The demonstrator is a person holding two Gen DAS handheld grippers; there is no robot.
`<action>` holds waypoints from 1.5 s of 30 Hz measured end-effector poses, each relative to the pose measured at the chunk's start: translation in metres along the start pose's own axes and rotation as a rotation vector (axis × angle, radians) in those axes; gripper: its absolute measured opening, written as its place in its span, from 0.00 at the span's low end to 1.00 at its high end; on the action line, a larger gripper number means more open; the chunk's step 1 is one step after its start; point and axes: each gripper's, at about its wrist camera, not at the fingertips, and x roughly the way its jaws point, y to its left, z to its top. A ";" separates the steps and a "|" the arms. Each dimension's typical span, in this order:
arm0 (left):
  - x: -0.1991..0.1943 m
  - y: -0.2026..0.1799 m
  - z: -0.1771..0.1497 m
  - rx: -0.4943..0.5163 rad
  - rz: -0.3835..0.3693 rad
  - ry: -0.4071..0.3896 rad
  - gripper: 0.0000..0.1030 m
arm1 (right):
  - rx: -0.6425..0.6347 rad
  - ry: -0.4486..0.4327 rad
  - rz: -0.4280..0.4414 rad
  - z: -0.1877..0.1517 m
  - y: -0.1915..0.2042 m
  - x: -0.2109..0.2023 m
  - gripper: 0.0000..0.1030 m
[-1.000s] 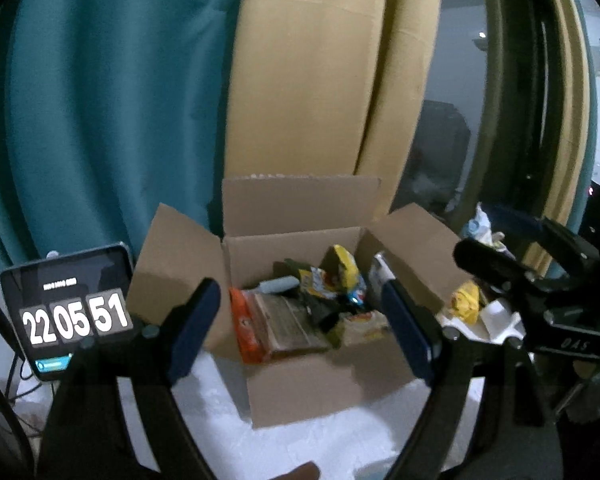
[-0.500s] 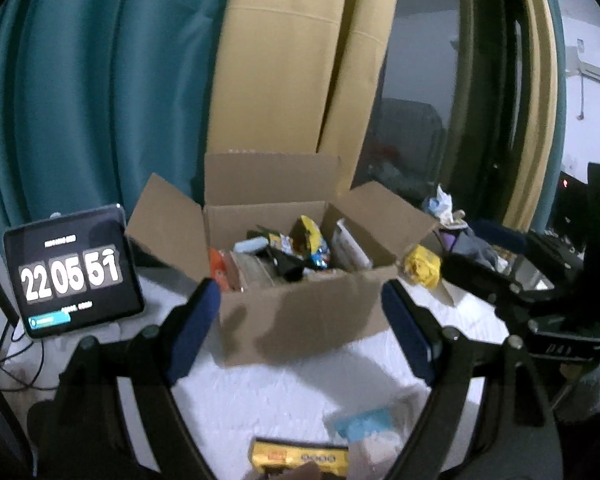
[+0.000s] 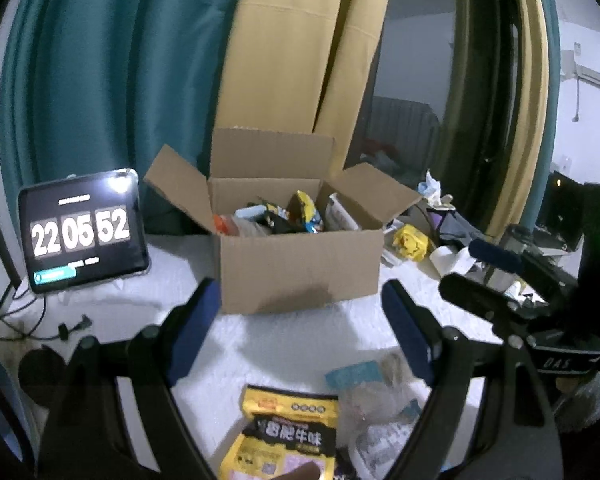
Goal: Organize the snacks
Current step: 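Withdraw both grippers from the box toward the table, then grasp the large blue-white printed bag with the right gripper while the left grasps the yellow bag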
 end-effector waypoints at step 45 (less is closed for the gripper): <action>0.079 0.013 -0.146 0.074 0.031 0.506 0.98 | 0.235 0.423 0.088 -0.171 0.001 0.029 0.92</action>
